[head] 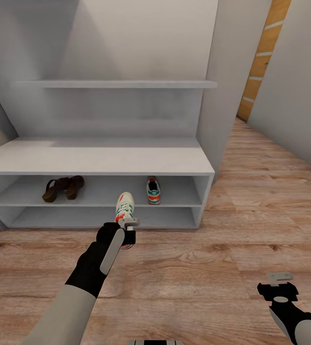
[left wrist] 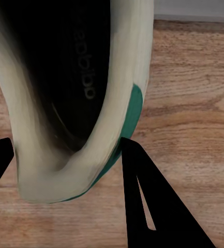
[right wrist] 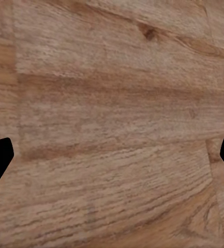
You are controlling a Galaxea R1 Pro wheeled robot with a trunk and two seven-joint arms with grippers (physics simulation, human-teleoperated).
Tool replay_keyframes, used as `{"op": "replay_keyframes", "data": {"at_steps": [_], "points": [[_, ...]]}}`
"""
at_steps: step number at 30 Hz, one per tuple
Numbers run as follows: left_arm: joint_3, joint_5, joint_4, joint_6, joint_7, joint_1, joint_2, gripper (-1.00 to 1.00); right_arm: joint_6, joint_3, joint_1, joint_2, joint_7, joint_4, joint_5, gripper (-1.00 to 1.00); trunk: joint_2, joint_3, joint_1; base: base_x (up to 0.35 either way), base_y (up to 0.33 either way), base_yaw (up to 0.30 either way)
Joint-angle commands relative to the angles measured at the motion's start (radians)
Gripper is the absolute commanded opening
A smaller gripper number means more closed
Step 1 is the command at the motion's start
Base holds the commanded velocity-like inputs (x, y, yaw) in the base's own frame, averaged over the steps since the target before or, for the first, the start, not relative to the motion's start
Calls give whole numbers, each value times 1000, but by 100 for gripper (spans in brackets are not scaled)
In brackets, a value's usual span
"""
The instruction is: Pick up the two gym shoes and the two sandals from the corridor floor and place them onto the hallstand (shoe rack) in the corridor, making sure they are on the rack and not on the floor. Arrange them so the two gym shoes are next to each other and the two sandals are next to each other.
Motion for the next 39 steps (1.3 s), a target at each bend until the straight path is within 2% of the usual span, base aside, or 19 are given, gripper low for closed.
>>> {"op": "replay_keyframes", "data": {"at_steps": [1,14,39], "points": [[0,-3,0,1,-2,0,0,-100,0,0,0,0,0,0,0,100,0,0,0,18,0,0],[-39,-2,0,2,-2,0,-1,-100,0,1,0,0,0,0,0,100,0,0,0,76,0,0],[-39,-1,1,2,-2,0,-1,-100,0,0,0,0,0,0,0,100,0,0,0,67,0,0]]}}
